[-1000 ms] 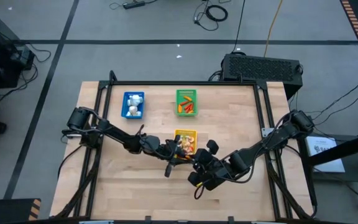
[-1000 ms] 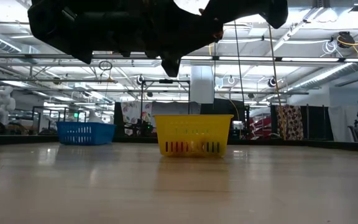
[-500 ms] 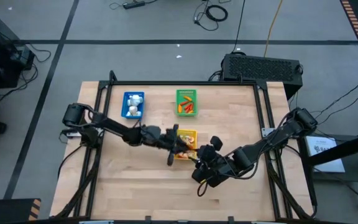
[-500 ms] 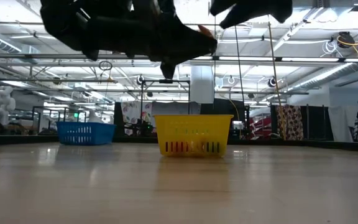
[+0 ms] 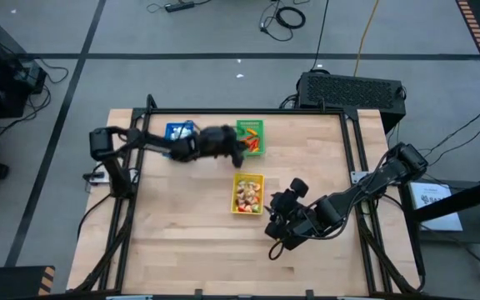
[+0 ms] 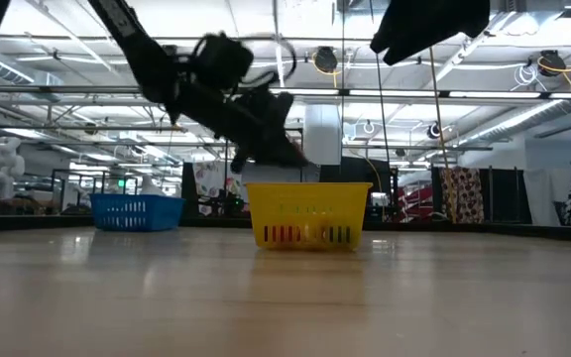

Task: Sort produce into baskets
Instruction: Put the orange chili pepper into the green bin

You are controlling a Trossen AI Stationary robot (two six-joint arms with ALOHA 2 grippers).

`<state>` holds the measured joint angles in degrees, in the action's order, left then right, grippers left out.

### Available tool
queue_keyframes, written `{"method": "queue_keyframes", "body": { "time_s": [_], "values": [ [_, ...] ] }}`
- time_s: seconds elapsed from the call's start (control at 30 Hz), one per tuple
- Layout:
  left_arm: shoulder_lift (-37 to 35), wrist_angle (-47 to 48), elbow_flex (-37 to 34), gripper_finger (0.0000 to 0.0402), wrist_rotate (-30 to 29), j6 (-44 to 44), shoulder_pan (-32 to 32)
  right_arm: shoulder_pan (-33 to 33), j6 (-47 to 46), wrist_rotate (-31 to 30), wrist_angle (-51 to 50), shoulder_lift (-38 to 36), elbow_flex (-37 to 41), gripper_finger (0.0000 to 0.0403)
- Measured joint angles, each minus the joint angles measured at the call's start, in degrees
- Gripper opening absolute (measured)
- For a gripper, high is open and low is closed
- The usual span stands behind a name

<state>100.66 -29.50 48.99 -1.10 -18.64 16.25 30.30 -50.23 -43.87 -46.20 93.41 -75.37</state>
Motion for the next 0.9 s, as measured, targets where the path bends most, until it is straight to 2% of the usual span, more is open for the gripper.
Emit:
{"method": "queue_keyframes", "body": {
  "time_s": [0.1,0.17,0.37,0.57,0.9],
  "values": [
    [1.48,2.29,1.64,0.0037,4.79,-5.44,3.67,-0.19,-0.08,-0.03,-0.67,0.00,0.00,0.0185],
    [2.70,2.17,2.42,0.0037,5.59,-6.07,4.49,-0.21,-0.08,-0.03,-0.84,0.00,0.00,0.0185],
    [5.10,3.39,4.42,0.0039,3.86,-6.57,5.88,-0.24,-0.09,-0.03,-1.02,0.00,0.00,0.0185],
    [5.14,9.25,6.16,0.0067,-0.28,-6.53,5.89,-0.22,-0.10,0.23,-1.00,0.00,0.00,0.0185],
    [5.12,9.92,6.41,0.0095,-0.29,-5.80,5.90,-0.22,-0.23,0.40,-1.06,0.00,0.00,0.0185]
  ]
}}
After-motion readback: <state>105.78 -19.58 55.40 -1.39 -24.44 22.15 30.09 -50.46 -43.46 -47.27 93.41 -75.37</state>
